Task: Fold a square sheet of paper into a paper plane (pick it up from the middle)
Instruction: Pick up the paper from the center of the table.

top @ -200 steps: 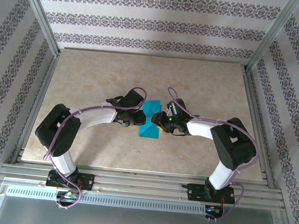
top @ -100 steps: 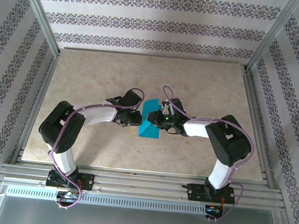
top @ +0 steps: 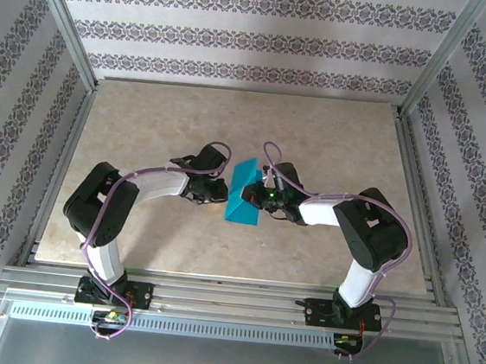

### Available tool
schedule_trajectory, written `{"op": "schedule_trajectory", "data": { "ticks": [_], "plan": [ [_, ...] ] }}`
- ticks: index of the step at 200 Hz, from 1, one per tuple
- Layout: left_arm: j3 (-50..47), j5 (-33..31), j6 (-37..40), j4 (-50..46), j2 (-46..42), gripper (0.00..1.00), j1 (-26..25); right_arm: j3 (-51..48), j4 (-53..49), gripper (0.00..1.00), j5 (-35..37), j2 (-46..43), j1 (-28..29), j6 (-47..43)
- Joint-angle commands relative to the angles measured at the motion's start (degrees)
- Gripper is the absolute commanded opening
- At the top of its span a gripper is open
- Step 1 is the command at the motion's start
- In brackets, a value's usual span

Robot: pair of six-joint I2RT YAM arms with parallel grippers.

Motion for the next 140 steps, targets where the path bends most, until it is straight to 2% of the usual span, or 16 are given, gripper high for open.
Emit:
{"op": "schedule_trajectory", "data": {
  "ticks": [1,19,44,70,75,111,129,140],
  "plan": [
    [-2.9,4.02,-0.54,-0.53,-6.38,0.28,4.28,-0.42,3.58,0.04,0.14,-3.29,-0.07,-1.14],
    [-5.88,10.78,-1.98,3.32,-11.27,0.43,7.87,0.09,4.63,0.04,-1.72,-5.88,-1.28,-1.06],
    [-9.08,21.94,-5.09,11.33,-16.42,0.78,10.79,1.84,6.86,0.04,-7.34,-8.94,-3.38,-0.09],
    [-11.51,29.62,-12.92,22.87,-18.88,0.94,10.8,3.91,10.65,0.04,-13.32,-9.99,-5.23,3.79],
    [-12.04,30.9,-14.74,25.69,-19.07,1.0,10.85,4.24,11.9,0.04,-14.32,-9.95,-5.56,4.96],
    [-15.4,36.1,-26.3,43.93,-19.04,1.0,10.71,6.81,17.82,0.05,-18.9,-9.0,-6.59,11.96],
    [-15.74,36.87,-27.51,46.19,-18.71,0.97,10.64,7.37,21.98,0.05,-20.15,-7.95,-6.87,15.21],
    [-15.64,37.21,-27.48,46.3,-18.41,0.91,10.61,7.57,23.19,0.05,-20.67,-7.42,-6.9,16.52]
  ]
}}
